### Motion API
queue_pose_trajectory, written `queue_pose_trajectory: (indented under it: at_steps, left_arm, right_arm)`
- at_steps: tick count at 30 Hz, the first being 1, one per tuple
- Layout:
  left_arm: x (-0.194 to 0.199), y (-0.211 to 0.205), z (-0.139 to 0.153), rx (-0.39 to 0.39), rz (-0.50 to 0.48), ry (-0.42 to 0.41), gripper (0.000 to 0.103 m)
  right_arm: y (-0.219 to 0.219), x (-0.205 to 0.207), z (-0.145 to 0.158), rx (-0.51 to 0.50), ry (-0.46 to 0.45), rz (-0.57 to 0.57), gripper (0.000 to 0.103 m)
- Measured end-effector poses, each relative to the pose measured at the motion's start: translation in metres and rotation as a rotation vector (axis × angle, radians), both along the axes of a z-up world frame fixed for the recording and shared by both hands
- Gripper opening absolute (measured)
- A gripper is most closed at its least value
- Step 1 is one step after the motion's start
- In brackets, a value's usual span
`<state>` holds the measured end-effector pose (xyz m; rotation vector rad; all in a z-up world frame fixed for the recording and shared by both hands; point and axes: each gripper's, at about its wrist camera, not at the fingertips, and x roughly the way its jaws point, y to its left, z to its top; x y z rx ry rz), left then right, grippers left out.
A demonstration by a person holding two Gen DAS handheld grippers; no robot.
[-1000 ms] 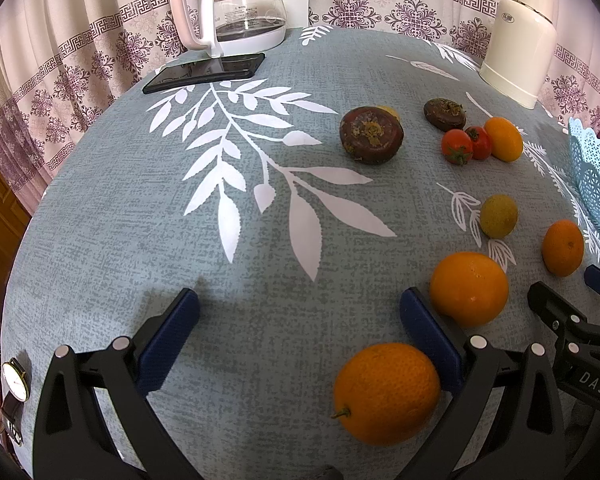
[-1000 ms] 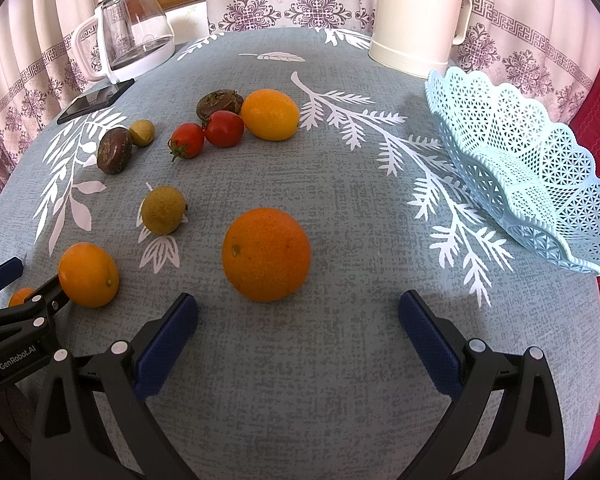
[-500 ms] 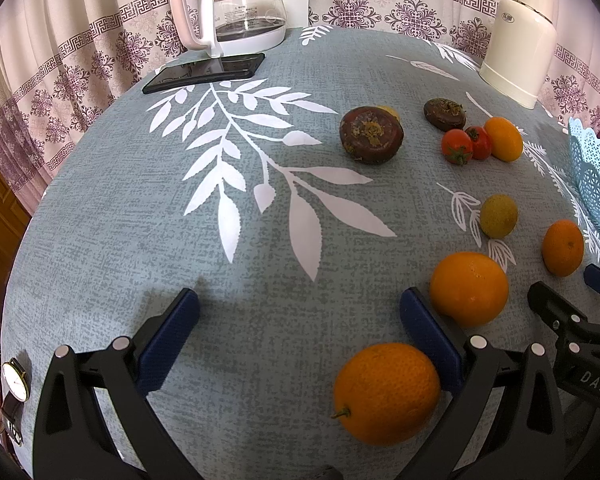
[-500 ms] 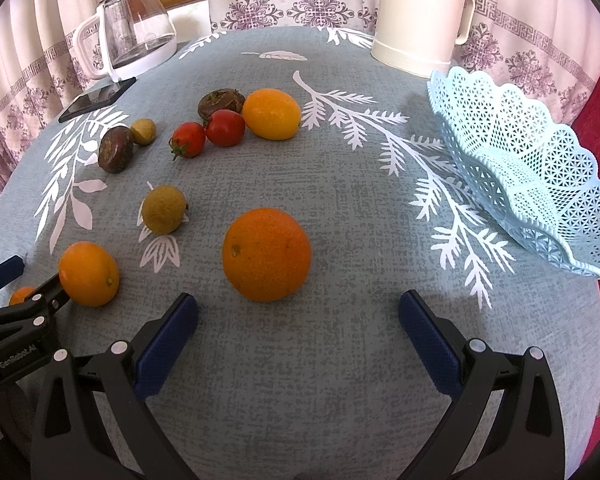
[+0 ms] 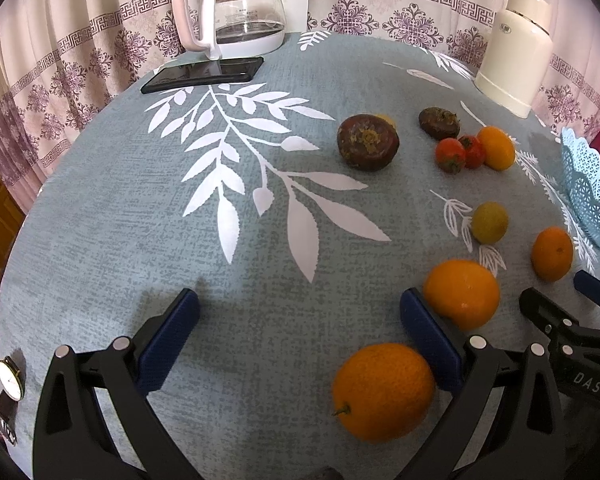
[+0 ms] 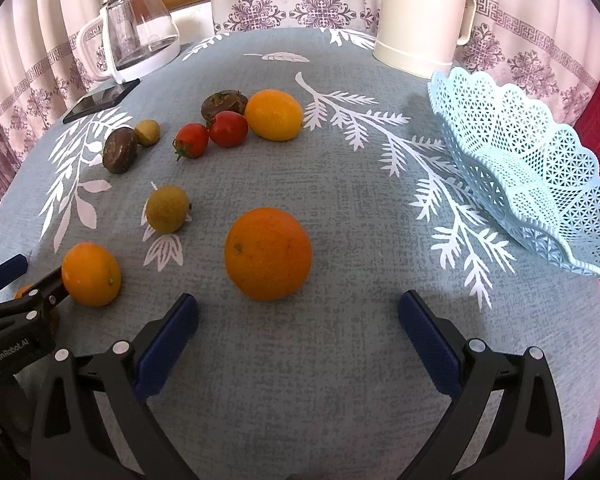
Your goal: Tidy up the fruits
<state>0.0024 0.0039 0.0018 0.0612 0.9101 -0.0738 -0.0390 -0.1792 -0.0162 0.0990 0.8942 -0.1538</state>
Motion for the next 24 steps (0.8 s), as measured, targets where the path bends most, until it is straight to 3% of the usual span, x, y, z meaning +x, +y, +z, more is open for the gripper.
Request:
queue_pose_trajectory:
  at_steps: [14, 24]
  left_arm:
    - [-0.004, -0.001, 0.002, -0.021, -0.001, -0.003, 0.101]
    - [-0.011, 0.016, 0.011, -0.102, -0.024, -0.005, 0.101]
  right_arm:
    - [0.000, 0.000, 0.000, 0.002, -0.002, -0.001, 0.098]
    - [-0.007, -0.005, 0.004, 0.059, -0.025, 0.003, 0.098]
